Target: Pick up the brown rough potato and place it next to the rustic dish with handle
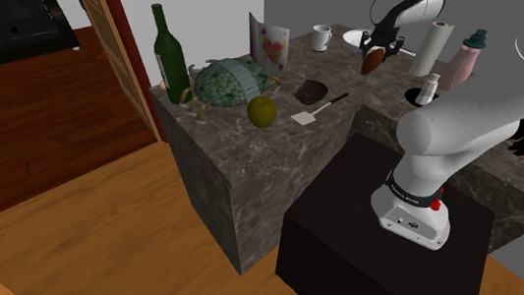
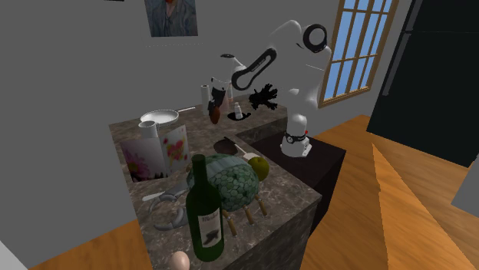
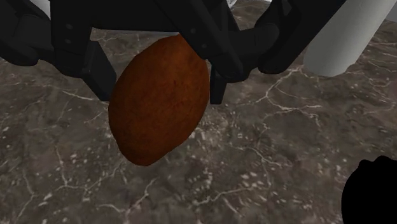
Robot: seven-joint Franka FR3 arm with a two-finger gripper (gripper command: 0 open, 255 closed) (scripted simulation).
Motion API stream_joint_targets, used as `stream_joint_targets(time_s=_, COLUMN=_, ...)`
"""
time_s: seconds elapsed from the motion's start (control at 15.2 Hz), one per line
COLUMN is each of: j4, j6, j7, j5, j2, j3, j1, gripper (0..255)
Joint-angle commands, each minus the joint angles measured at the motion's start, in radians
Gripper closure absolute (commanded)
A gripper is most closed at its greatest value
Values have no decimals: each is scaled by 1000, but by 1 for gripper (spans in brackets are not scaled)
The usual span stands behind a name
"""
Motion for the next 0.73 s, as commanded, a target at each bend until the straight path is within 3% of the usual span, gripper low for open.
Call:
stream_joint_targets(time_s=0.0, j4=-15, j6=33, j7=4, j5=-3, j2=18, j3=-2, j1=-1, gripper=255)
stream_joint_targets(time_s=0.66, j4=-67, j6=193, j7=22, j5=-17, j2=127, j3=-10, j1=-7, gripper=255)
